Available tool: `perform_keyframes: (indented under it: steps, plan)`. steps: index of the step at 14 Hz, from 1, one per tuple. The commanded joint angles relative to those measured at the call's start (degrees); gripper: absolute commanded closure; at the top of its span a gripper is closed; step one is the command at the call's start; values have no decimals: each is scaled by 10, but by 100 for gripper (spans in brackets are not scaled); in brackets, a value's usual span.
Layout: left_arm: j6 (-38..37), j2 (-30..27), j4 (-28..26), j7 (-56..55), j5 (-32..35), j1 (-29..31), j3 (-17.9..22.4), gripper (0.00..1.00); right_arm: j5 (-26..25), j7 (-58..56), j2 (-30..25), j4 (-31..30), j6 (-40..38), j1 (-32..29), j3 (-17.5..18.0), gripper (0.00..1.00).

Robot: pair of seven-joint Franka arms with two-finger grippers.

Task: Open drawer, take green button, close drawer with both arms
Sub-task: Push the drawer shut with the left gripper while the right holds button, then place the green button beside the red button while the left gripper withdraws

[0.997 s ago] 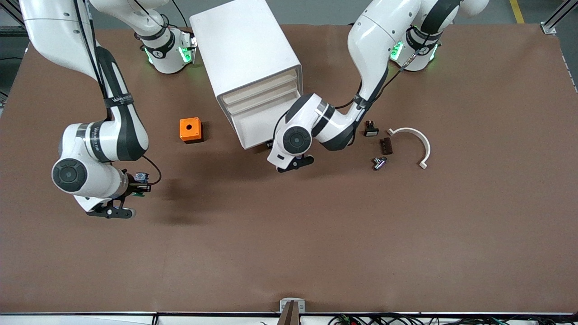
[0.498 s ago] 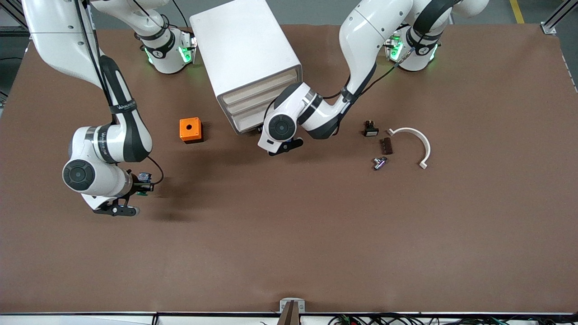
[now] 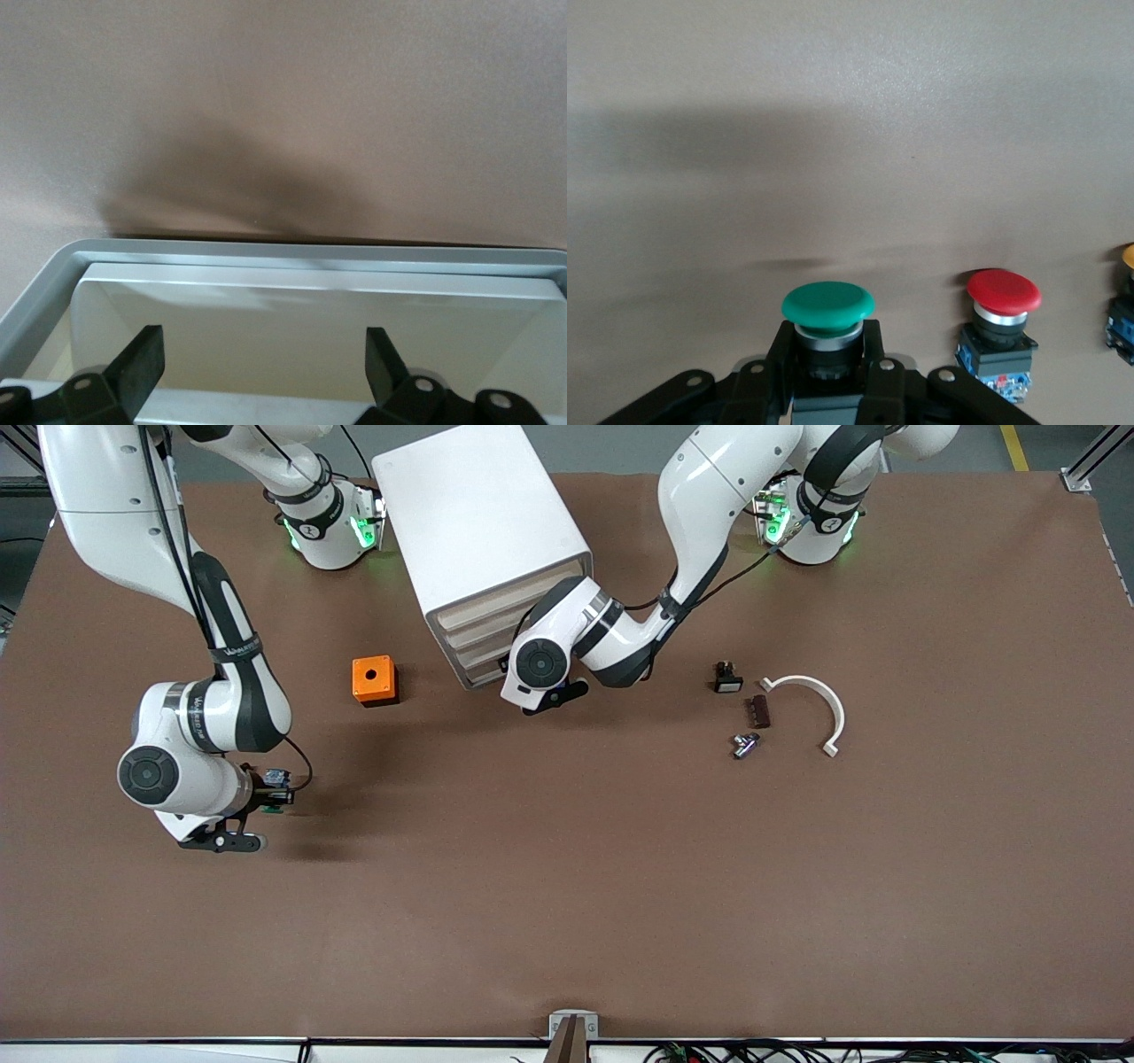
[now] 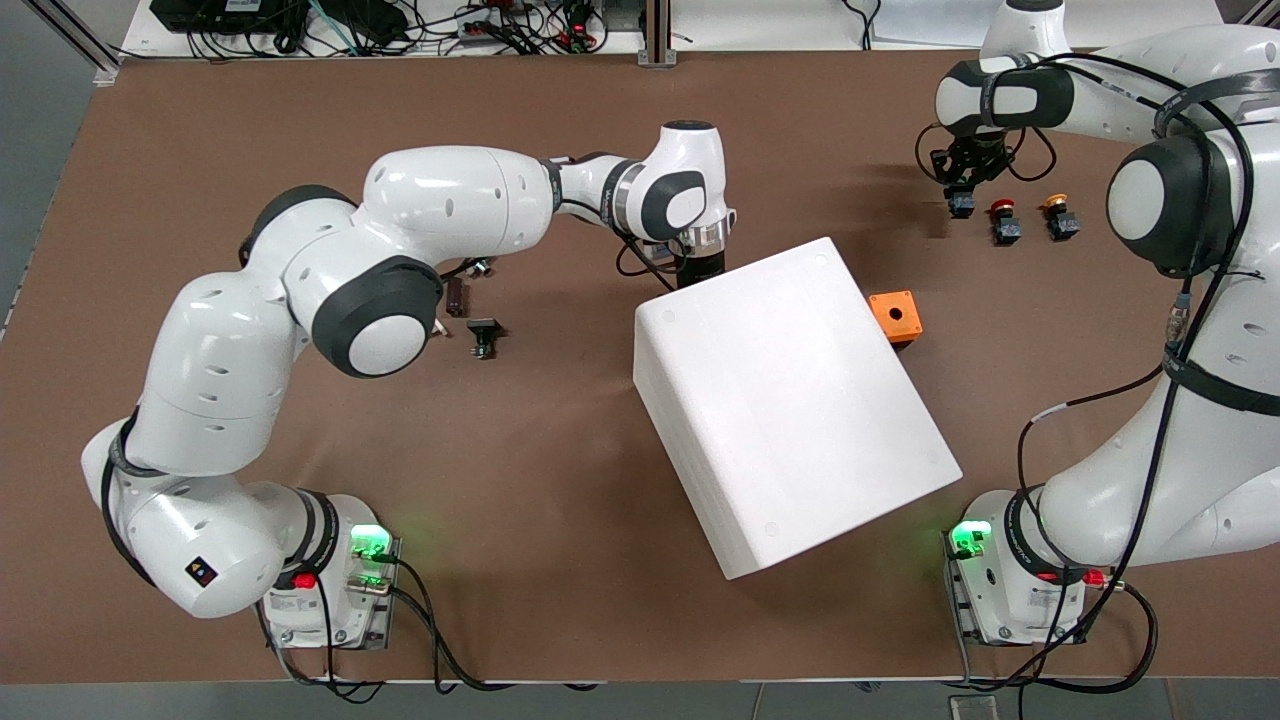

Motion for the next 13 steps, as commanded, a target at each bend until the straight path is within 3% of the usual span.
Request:
perform_keyframes:
  steps: [1,4,7,13]
  plan:
    - [12,-4,-6,-6,-9,-3,-1,0,-10,-7,3,-1,8,-14,10,74]
    - [27,-10,-2,7,5,-1,10,0,-10,-15,7,-3,8,-15,10,73]
    - [27,-31,24,33,83,38,60,0,-9,-15,15,-3,8,-14,11,71]
    - [24,-128,28,144,145,219,82,0,-9,-15,23,-3,21,-15,11,71]
